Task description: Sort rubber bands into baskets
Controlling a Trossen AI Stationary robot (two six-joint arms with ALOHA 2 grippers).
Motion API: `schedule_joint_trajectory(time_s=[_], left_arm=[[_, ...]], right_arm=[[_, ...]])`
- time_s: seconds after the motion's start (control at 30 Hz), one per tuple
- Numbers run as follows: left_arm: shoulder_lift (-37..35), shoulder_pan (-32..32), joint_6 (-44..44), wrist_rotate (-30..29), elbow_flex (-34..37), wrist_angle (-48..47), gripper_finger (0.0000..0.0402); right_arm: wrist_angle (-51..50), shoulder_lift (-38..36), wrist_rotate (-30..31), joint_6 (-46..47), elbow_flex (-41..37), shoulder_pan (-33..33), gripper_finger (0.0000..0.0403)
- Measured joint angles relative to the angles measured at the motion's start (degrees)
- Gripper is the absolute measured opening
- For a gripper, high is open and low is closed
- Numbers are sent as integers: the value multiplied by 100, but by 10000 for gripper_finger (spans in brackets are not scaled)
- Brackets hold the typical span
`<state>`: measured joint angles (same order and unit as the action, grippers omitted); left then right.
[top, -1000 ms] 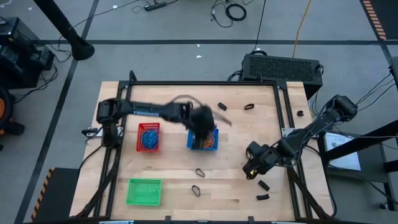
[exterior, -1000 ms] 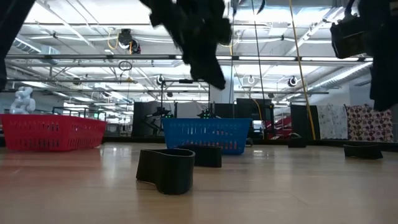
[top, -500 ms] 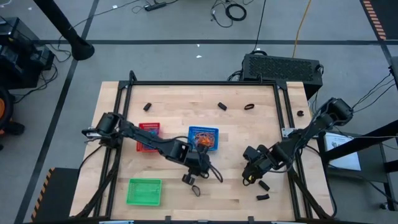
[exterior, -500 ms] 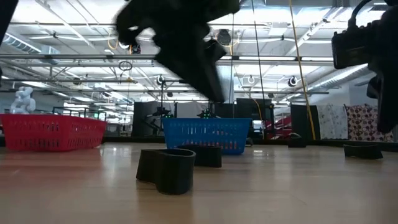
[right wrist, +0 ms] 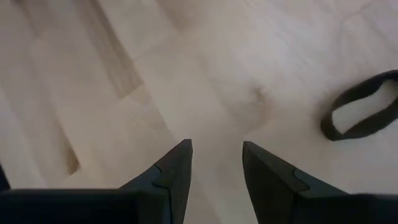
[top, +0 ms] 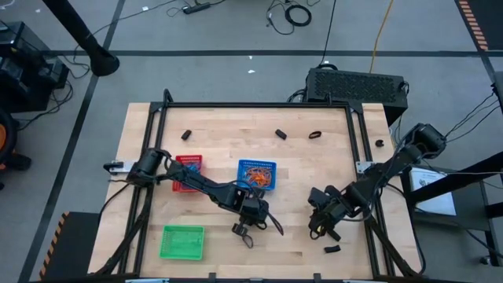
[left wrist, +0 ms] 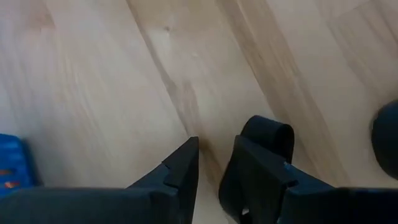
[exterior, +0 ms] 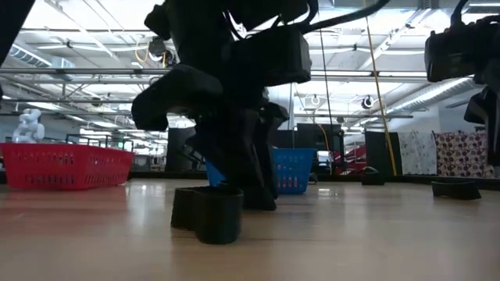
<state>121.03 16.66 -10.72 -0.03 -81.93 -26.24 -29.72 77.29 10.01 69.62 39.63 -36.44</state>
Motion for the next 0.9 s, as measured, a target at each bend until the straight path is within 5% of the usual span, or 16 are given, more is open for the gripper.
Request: schedule_joint_trajectory(time_s=[0.23, 0.4, 0.9], left_arm=[[-77, 3, 831, -88, 28, 45, 113], [-444, -79, 849, -188, 27, 651, 113], [-576, 79, 883, 92, 136, 140, 113]], right_arm=[[-17, -3, 41, 17, -1, -43, 135], [-2, -3, 240, 18, -1, -27, 135], [89, -3, 362, 18, -1, -27, 135]])
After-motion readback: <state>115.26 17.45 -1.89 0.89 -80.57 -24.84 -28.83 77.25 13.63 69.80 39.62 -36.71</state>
